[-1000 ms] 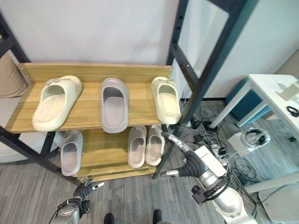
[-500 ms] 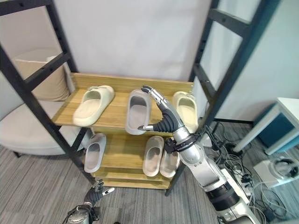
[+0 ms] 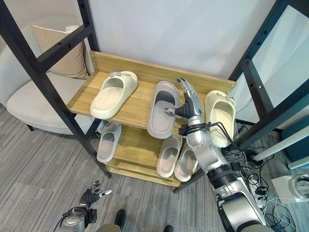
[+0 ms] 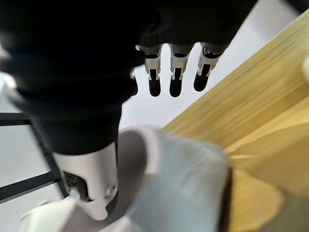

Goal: Arrange the slippers neatly on the shoe rack.

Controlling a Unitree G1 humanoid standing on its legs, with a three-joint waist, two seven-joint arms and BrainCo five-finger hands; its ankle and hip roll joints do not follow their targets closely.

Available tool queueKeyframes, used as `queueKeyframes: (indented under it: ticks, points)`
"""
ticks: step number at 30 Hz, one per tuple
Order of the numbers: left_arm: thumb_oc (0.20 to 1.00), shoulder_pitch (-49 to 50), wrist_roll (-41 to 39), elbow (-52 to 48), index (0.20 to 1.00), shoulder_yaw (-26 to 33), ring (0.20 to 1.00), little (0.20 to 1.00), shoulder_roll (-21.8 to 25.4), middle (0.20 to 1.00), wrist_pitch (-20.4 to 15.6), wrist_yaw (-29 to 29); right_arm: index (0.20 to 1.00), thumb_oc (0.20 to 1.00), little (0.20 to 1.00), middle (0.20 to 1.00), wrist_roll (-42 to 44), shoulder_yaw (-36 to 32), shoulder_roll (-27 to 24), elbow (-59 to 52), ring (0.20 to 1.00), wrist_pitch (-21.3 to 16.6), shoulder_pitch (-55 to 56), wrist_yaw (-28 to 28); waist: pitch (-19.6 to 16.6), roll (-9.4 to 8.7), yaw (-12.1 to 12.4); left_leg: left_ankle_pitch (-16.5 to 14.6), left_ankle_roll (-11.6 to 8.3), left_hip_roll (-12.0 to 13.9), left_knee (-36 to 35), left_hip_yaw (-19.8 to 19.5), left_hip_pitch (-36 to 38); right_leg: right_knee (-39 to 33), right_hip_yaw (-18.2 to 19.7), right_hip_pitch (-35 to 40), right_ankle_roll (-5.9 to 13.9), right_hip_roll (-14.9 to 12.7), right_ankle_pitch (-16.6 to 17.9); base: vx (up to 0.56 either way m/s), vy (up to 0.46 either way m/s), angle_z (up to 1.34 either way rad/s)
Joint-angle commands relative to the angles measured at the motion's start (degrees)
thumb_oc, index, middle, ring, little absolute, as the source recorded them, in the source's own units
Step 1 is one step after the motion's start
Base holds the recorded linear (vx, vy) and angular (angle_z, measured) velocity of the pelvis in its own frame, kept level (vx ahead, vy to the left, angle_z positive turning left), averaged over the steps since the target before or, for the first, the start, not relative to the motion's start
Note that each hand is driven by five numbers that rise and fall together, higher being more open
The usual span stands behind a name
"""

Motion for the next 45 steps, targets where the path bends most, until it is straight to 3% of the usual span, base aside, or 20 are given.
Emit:
queueKeyframes:
  ticks: [1, 7, 9, 15, 17, 19, 22, 29, 32, 35, 38, 43, 44, 45]
  points:
    - [1.0, -4.3, 0.9, 1.2, 1.0, -3.2, 1.0, 1.0, 0.4, 1.0, -1.6, -0.2, 1.0, 1.0, 1.0, 1.0, 1.9, -0.7, -3.8, 2.5, 1.0, -0.3, -7.8, -2.7, -0.7, 0.4, 1.8, -4.7, 0.79, -0.2, 3.5, 0.3, -0.4, 2.0, 0.5, 1.8, 4.15, -2.4, -1.1, 0.0, 0.0, 0.0]
    - [1.0, -6.1, -0.7, 1.7, 1.0, -5.4, 1.0, 1.0, -0.1, 1.0, -1.7, 0.6, 1.0, 1.0, 1.0, 1.0, 6.9, 3.1, -2.6, 13.4, 1.0, 0.7, -16.1, -2.3, 0.4, 0.23, 2.2, -4.5, 0.56, -0.2, 4.1, 0.0, -1.7, 1.9, 0.1, 0.9, 3.84, -2.2, -1.0, -0.01, -0.002, 0.06]
    - [1.0, -6.1, -0.7, 1.9, 1.0, -5.4, 1.0, 1.0, -0.1, 1.0, -1.7, 0.7, 0.2, 0.2, 0.2, 0.2, 6.9, 4.0, -2.4, 14.6, 0.2, 0.8, -17.1, -1.9, 0.3, 0.31, 2.2, -4.4, 0.46, -0.2, 4.0, -0.1, -1.8, 1.8, 0.0, 1.0, 3.78, -2.2, -1.1, 0.0, 0.0, 0.0]
    - [1.0, -5.7, -1.2, 1.5, 1.0, -4.6, 1.0, 1.0, -0.1, 1.0, -0.9, 1.6, 0.2, 0.2, 0.2, 0.2, 12.2, 3.6, 0.5, 14.5, 0.2, 1.6, -17.2, -1.0, 0.2, 0.43, 1.8, -4.3, 0.31, 0.1, 3.9, 0.1, -1.3, 1.9, 0.0, 1.2, 3.54, -2.0, -1.5, 0.0, 0.0, 0.0]
    - [1.0, -5.7, -1.0, 1.6, 1.0, -3.5, 1.0, 1.0, -0.1, 1.0, -0.3, 2.1, 0.2, 0.2, 0.2, 0.2, 17.2, 1.9, 1.5, 5.2, 0.2, -0.3, -14.0, -1.7, 0.1, 0.6, 1.1, -4.2, 0.13, 0.2, 3.5, 0.2, -0.9, 2.0, 0.1, 1.2, 3.54, -1.9, -1.8, 0.0, 0.0, 0.0]
    - [1.0, -5.2, -0.3, 0.7, 1.0, -1.6, 1.0, 1.0, -0.3, 1.0, 0.3, 3.0, 0.2, 0.2, 0.2, 0.2, 17.4, -2.0, 2.8, -10.3, 0.2, -3.6, -7.0, -2.7, 0.3, 1.12, 0.1, -4.2, 0.09, 0.5, 3.3, 0.4, -0.7, 2.3, 0.4, 0.9, 3.51, -1.9, -2.3, 0.0, 0.0, 0.0]
    - [1.0, -4.4, 1.0, -0.1, 1.0, -0.8, 1.0, 1.0, -0.4, 1.0, 0.6, 3.8, 0.2, 0.2, 0.2, 0.2, 15.2, -4.9, 4.1, -21.5, 0.2, -6.2, -2.1, -3.5, 0.2, 1.5, -0.7, -4.1, -0.02, 0.6, 3.1, 0.6, -0.4, 2.5, 0.7, 0.7, 3.35, -1.8, -2.8, 0.0, -0.009, -0.02]
    - [1.0, -3.1, 2.5, -1.3, 1.0, -0.2, 1.0, 1.0, -0.7, 1.0, 0.8, 3.8, 0.2, 0.2, 0.2, 0.2, 15.4, -5.9, 4.0, -29.7, 0.2, -7.6, 3.1, -1.6, -0.2, 2.34, -1.9, -3.4, -0.43, 1.1, 1.4, 1.4, 1.2, 1.9, 1.0, 1.4, 3.18, -1.3, -3.2, 0.0, -0.024, -0.08]
    - [1.0, -3.1, 2.7, -1.1, 1.0, -0.4, 1.0, 1.0, -0.9, 1.0, 0.5, 3.7, 0.2, 0.2, 0.2, 0.2, 20.8, -4.8, 5.8, -32.1, 0.2, -10.9, 4.0, 0.2, -0.3, 2.61, -2.0, -3.1, -0.55, 1.2, 1.0, 1.4, 1.6, 1.7, 1.1, 1.6, 3.07, -1.2, -3.2, -0.01, -0.017, -0.03]
    - [1.0, -3.2, 2.0, -0.2, 1.0, -0.6, 1.0, 1.0, -1.1, 1.0, 0.8, 3.4, 0.2, 0.2, 0.2, 0.2, 41.6, 4.6, 10.3, -34.0, 0.2, -14.4, 5.6, 11.2, -0.3, 2.73, -1.9, -2.7, -0.74, 1.3, 0.7, 1.4, 1.8, 2.1, 0.9, 1.7, 2.84, -1.1, -3.5, -0.03, -0.016, -0.01]
    - [1.0, -4.3, 0.2, -0.5, 1.0, -0.8, 1.0, 1.0, -1.6, 1.0, 0.3, 4.2, 0.2, 0.2, 0.2, 0.2, 52.8, 18.3, 12.0, -34.5, 0.2, -11.4, 3.6, 20.9, 0.6, 2.5, -0.4, -2.4, -0.97, 1.2, 1.0, 0.2, 0.8, 3.4, -0.2, 1.3, 2.41, -1.2, -4.1, -0.08, -0.041, 0.19]
    - [1.0, -6.1, -1.9, -2.0, 1.0, -0.2, 1.0, 1.0, -1.5, 1.0, -1.3, 6.0, 0.2, 0.2, 0.2, 0.2, 54.3, 24.0, 14.1, -32.1, 0.2, -10.2, 3.0, 23.8, 3.2, 2.71, 0.5, -2.3, -0.92, 0.9, 2.4, -1.1, -1.9, 5.9, -0.9, -0.9, 2.14, -1.8, -4.6, -0.13, -0.016, 0.22]
    - [1.0, -6.5, -2.4, -3.1, 1.0, 0.1, 1.0, 1.0, -1.3, 1.0, -1.8, 6.7, 0.2, 0.2, 0.2, 0.2, 53.3, 25.0, 13.9, -31.5, 0.2, -10.1, 2.8, 24.3, 4.2, 2.84, 0.7, -2.3, -0.9, 0.9, 3.2, -1.4, -3.0, 7.0, -1.0, -2.0, 2.04, -2.0, -4.9, -0.29, -0.023, 0.14]
    - [1.0, -8.1, -3.9, -5.4, 1.0, 0.2, 1.0, 1.0, -0.5, 1.0, -3.1, 8.0, 0.2, 0.2, 0.2, 0.2, 50.4, 26.2, 13.4, -29.2, 0.2, -9.7, 1.7, 23.8, 7.4, 3.4, 1.0, -2.3, -0.91, 0.6, 6.2, -2.4, -6.4, 10.1, -0.9, -5.3, 1.73, -2.4, -5.3, -0.4, -0.033, 0.17]
